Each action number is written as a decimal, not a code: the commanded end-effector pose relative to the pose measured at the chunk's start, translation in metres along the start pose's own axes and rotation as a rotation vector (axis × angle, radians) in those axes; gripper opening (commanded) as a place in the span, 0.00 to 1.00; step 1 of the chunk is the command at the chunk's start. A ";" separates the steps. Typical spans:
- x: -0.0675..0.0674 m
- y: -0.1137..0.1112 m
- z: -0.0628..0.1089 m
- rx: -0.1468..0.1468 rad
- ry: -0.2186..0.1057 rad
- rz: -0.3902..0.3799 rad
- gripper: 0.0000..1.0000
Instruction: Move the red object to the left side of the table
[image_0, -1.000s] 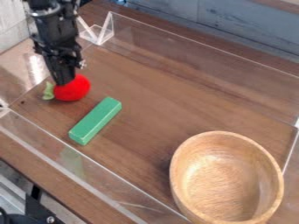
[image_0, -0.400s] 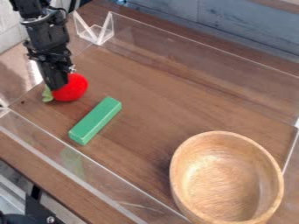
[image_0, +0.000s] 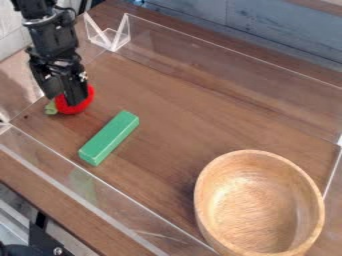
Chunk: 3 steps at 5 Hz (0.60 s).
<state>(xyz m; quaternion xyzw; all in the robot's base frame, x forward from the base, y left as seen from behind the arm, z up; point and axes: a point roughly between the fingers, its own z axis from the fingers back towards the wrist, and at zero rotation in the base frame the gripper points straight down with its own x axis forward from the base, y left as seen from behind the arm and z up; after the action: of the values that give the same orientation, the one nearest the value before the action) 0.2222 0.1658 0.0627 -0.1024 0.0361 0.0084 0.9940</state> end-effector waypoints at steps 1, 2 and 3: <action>0.005 0.003 0.016 0.030 -0.049 0.001 1.00; 0.003 0.002 0.016 0.019 -0.059 0.010 1.00; 0.005 -0.001 0.031 0.008 -0.071 0.028 1.00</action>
<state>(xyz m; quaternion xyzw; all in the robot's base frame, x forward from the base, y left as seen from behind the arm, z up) 0.2248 0.1634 0.0712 -0.1233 0.0342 0.0237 0.9915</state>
